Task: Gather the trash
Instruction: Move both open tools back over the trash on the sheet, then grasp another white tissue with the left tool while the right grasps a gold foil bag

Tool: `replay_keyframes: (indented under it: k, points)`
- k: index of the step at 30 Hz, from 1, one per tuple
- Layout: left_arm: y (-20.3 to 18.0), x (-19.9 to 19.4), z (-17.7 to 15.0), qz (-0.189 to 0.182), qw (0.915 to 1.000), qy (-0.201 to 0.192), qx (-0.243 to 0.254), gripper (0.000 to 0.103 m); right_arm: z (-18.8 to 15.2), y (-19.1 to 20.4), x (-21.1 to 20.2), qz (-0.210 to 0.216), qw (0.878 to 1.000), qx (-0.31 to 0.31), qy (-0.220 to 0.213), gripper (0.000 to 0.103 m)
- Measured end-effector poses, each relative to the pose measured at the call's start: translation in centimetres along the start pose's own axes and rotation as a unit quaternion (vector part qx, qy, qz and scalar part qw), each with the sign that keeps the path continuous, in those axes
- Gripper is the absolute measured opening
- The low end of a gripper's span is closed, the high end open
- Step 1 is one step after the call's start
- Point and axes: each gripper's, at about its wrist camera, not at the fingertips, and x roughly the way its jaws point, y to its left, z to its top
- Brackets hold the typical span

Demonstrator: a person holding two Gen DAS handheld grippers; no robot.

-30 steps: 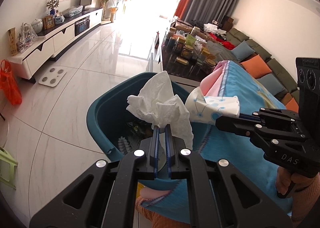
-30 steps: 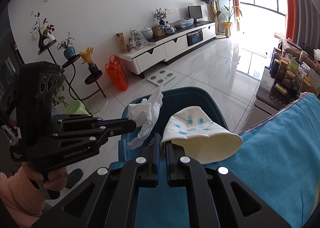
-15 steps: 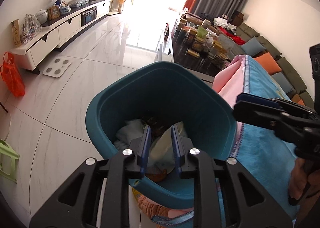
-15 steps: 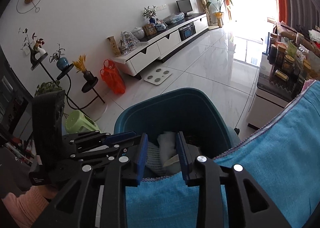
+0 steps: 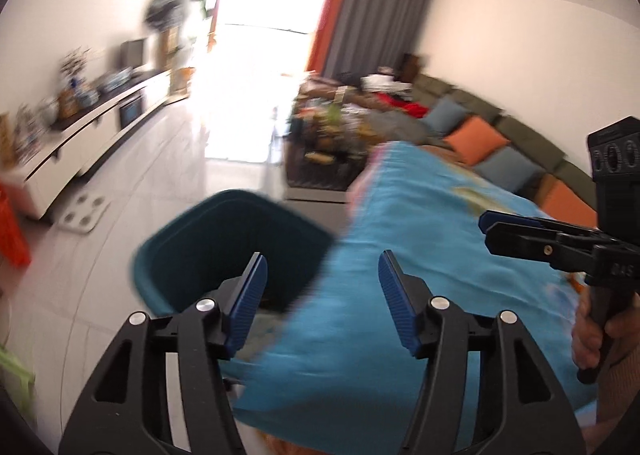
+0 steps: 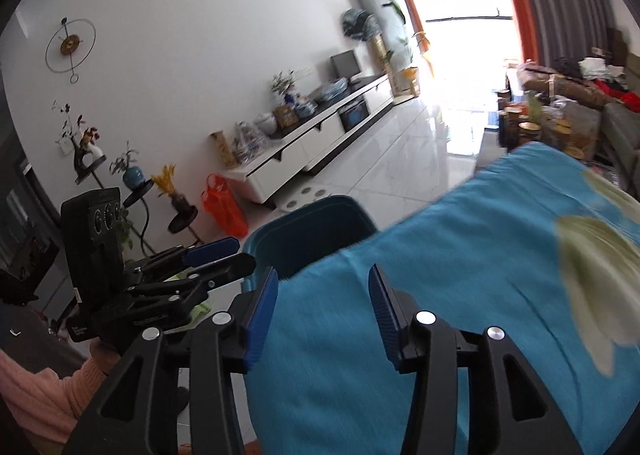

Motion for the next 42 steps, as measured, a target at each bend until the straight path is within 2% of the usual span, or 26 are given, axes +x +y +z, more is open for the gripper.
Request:
replay_keyframes:
  k: [3, 7, 13, 19, 24, 27, 30, 36, 40, 42]
  points:
    - [-3.9, 0.1, -0.2, -0.05, 0.9981, 0.004, 0.036, 0.059, -2.2, -1.5, -4.4, -0.036, 0.999, 0.018, -0.02, 0.046]
    - [-9.3, 1.0, -0.9, -0.11, 0.9907, 0.019, 0.078, 0.059, -5.2, -3.6, -9.9, -0.102, 0.992, 0.053, -0.044, 0.047]
    - [-17.5, 2.7, -2.9, -0.191, 0.9708, 0.057, 0.133, 0.059, -10.1, -7.6, -17.6, -0.195, 0.97, 0.123, -0.072, 0.047]
    - [-25.9, 3.8, -5.5, -0.268, 0.9381, 0.099, 0.196, 0.059, -14.3, -10.7, -23.8, -0.276, 0.94, 0.173, -0.102, 0.047]
    - [-33.2, 4.1, -8.0, -0.327, 0.9006, 0.136, 0.252, 0.059, -17.8, -13.0, -28.3, -0.326, 0.912, 0.215, -0.125, 0.049]
    - [-37.1, 4.5, -9.2, -0.339, 0.886, 0.147, 0.28, 0.06, -19.6, -13.8, -30.1, -0.345, 0.898, 0.239, -0.13, 0.051]
    - [-40.0, 5.5, -10.1, -0.35, 0.874, 0.167, 0.292, 0.061, -21.6, -14.5, -31.3, -0.341, 0.892, 0.268, -0.13, 0.054]
    - [-43.0, 7.5, -10.6, -0.34, 0.8698, 0.2, 0.296, 0.061, -24.5, -14.8, -32.4, -0.333, 0.888, 0.295, -0.117, 0.066]
    - [-44.0, 8.9, -10.9, -0.337, 0.8658, 0.224, 0.294, 0.047, -25.4, -14.7, -32.0, -0.321, 0.89, 0.305, -0.107, 0.067]
    - [-44.4, 9.4, -11.1, -0.331, 0.8651, 0.232, 0.297, 0.035, -25.6, -14.6, -31.6, -0.315, 0.892, 0.308, -0.098, 0.067]
